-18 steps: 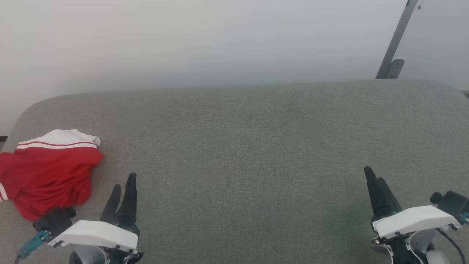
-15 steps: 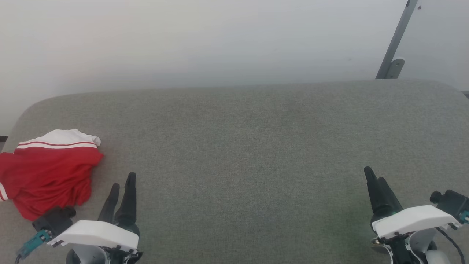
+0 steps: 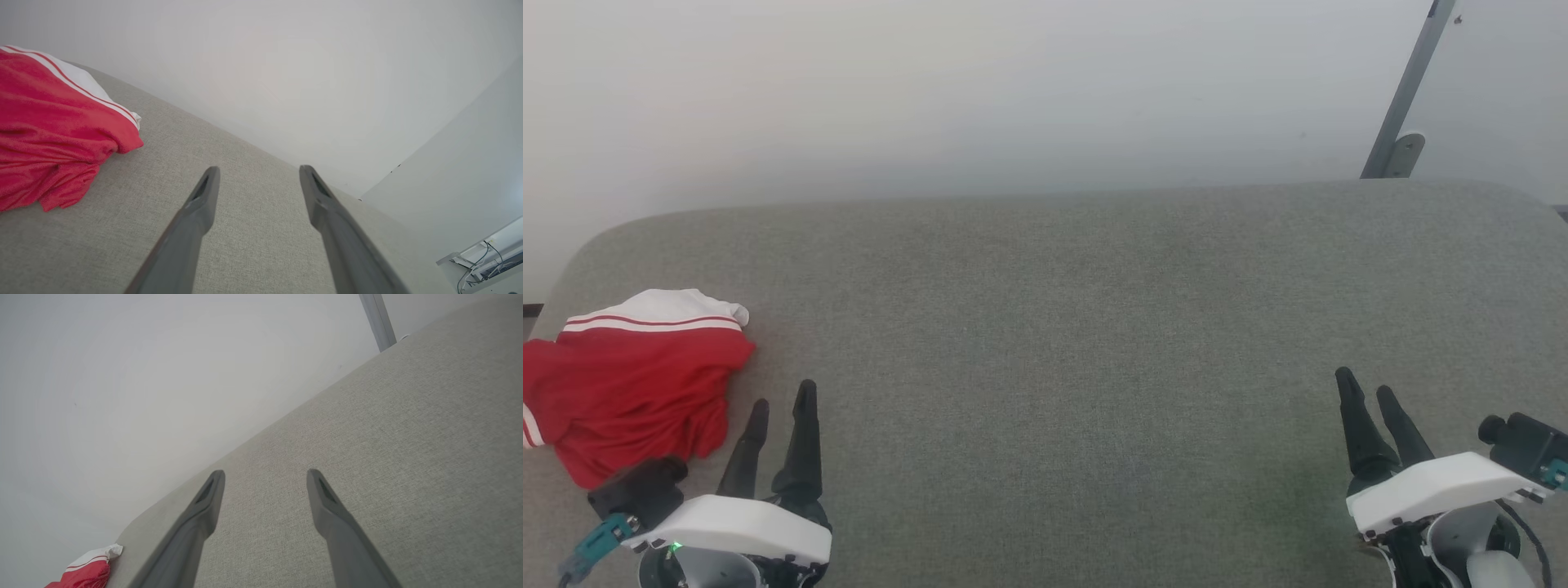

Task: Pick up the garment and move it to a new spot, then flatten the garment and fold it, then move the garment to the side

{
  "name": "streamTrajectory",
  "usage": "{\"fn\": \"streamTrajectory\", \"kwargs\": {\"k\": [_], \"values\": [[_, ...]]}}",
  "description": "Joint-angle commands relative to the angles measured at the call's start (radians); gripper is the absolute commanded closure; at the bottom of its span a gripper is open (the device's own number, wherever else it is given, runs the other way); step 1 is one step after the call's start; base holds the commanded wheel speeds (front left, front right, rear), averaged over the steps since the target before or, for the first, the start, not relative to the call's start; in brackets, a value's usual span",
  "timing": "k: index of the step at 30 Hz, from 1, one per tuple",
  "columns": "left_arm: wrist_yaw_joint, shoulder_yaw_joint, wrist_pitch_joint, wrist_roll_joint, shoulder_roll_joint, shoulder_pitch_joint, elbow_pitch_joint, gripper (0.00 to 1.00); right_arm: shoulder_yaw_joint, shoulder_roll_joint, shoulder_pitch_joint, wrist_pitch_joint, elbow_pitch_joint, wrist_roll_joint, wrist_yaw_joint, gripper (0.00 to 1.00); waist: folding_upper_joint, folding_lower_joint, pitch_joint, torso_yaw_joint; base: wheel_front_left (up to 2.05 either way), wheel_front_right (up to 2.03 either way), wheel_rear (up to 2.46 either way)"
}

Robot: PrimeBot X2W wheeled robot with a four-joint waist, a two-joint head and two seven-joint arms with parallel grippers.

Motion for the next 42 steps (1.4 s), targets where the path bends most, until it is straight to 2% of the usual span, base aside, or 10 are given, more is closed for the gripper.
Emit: {"fn": "streamTrajectory", "kwargs": {"k": [1, 17, 42], "values": [[-0.008, 0.005, -0.012, 0.037, 0.005, -0.004, -0.018, 0.0, 0.0, 0.001, -0.019, -0.01, -0.015, -0.032, 0.0, 0.0, 0.0, 0.0, 0.0, 0.0, 0.0, 0.0, 0.0], [-0.021, 0.017, -0.053, 0.221, -0.001, 0.017, -0.043, 0.0, -0.004, 0.002, -0.019, -0.028, -0.035, -0.196, 0.0, 0.0, 0.0, 0.0, -0.004, -0.004, 0.0, 0.0, 0.0], [-0.032, 0.032, -0.105, 0.43, -0.004, 0.04, -0.067, 0.0, -0.019, 0.004, -0.009, -0.058, -0.056, -0.406, 0.0, 0.0, 0.0, 0.0, -0.011, -0.01, 0.0, 0.0, 0.0]]}}
